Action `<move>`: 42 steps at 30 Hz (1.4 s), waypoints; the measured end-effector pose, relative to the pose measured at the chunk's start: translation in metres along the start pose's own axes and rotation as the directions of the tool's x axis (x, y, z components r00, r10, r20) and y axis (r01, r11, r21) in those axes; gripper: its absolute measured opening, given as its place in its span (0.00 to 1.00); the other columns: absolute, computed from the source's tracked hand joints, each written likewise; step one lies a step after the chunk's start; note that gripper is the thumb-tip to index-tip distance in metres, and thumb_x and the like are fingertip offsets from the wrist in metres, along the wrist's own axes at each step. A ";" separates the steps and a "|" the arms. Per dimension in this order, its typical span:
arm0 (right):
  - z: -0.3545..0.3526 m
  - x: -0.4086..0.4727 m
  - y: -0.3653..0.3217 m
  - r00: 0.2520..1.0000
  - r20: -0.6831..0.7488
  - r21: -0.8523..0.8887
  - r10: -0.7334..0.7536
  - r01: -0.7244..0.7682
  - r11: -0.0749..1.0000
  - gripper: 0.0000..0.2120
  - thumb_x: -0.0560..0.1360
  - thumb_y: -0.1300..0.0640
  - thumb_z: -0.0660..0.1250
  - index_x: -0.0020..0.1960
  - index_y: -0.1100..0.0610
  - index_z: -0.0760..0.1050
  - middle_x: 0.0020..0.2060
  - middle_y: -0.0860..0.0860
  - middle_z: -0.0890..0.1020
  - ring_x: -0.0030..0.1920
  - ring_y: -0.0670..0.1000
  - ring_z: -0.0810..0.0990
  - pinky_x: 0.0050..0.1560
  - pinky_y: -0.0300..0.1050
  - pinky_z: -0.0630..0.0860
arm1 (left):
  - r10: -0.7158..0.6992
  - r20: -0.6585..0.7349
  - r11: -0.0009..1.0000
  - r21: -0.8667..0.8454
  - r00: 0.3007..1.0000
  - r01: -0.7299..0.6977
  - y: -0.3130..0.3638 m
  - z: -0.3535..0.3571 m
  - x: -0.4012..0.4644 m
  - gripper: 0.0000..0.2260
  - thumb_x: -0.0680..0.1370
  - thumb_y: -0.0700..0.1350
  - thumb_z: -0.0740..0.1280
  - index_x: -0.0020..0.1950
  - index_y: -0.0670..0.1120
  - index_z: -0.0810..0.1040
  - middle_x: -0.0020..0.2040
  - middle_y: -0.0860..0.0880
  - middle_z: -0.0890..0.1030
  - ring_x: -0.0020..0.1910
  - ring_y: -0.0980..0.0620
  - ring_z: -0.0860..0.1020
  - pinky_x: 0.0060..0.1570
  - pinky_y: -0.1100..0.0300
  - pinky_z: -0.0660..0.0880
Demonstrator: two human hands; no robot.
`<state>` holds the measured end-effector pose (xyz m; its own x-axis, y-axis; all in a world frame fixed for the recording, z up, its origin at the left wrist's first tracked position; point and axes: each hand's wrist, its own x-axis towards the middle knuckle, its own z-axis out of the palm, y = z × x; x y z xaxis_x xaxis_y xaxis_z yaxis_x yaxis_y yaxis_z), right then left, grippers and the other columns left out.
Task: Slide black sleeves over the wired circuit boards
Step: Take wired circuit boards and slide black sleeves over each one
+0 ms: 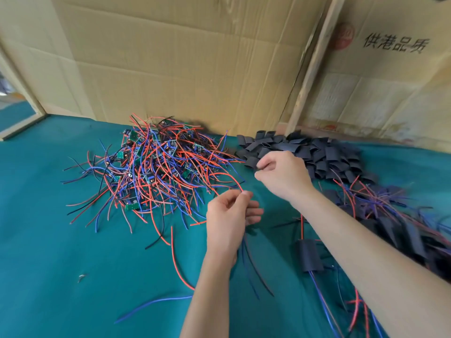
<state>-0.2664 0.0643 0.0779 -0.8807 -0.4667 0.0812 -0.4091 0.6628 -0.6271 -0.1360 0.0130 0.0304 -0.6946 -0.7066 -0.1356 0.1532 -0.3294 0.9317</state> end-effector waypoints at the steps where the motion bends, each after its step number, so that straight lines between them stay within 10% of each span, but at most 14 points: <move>1: 0.006 0.008 0.002 0.998 -0.006 -0.016 0.062 -0.062 0.998 0.12 0.70 0.52 0.73 0.53 0.45 0.79 0.54 0.49 0.83 0.56 0.55 0.81 0.54 0.48 0.77 | 0.000 -0.003 1.000 0.008 1.000 0.000 -0.001 0.000 0.000 0.08 0.81 0.37 0.65 0.44 0.39 0.81 0.36 0.43 0.83 0.34 0.49 0.83 0.33 0.61 0.80; 6: 0.034 0.033 0.004 0.985 -0.049 -0.189 0.165 -0.171 0.967 0.32 0.68 0.43 0.78 0.66 0.54 0.71 0.64 0.54 0.77 0.66 0.60 0.74 0.53 0.51 0.72 | 0.051 -0.012 0.992 0.119 0.999 -0.049 -0.007 0.000 0.002 0.08 0.80 0.35 0.65 0.45 0.41 0.83 0.38 0.46 0.84 0.36 0.51 0.83 0.36 0.60 0.79; 16: 0.014 0.025 0.015 0.960 -0.092 -0.049 0.263 -0.268 0.962 0.20 0.64 0.57 0.78 0.55 0.48 0.80 0.58 0.54 0.80 0.56 0.59 0.79 0.47 0.45 0.74 | 0.061 0.011 0.979 0.194 0.998 -0.062 -0.010 -0.001 0.003 0.09 0.78 0.33 0.63 0.45 0.41 0.82 0.38 0.46 0.84 0.36 0.51 0.82 0.39 0.57 0.81; 29: -0.030 -0.079 0.018 0.999 0.003 0.014 -0.047 0.047 0.999 0.11 0.63 0.58 0.76 0.43 0.46 0.84 0.38 0.38 0.85 0.39 0.38 0.81 0.40 0.36 0.74 | 0.047 0.034 0.994 0.096 0.998 -0.050 -0.009 -0.001 0.003 0.08 0.79 0.32 0.61 0.48 0.40 0.79 0.47 0.41 0.85 0.42 0.48 0.86 0.37 0.60 0.81; 42: -0.036 -0.079 0.031 0.985 0.077 0.128 -0.155 0.144 0.981 0.11 0.63 0.63 0.74 0.40 0.48 0.82 0.28 0.42 0.83 0.23 0.44 0.72 0.26 0.33 0.70 | 0.112 0.106 0.961 0.242 0.988 -0.135 -0.009 -0.001 0.002 0.11 0.80 0.32 0.61 0.50 0.43 0.82 0.50 0.43 0.85 0.40 0.51 0.84 0.33 0.60 0.79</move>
<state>-0.2181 0.1429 0.0793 -0.7857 -0.6075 0.1170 -0.4976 0.5081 -0.7030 -0.1377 0.0140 0.0218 -0.7436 -0.6686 0.0061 0.0709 -0.0698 0.9950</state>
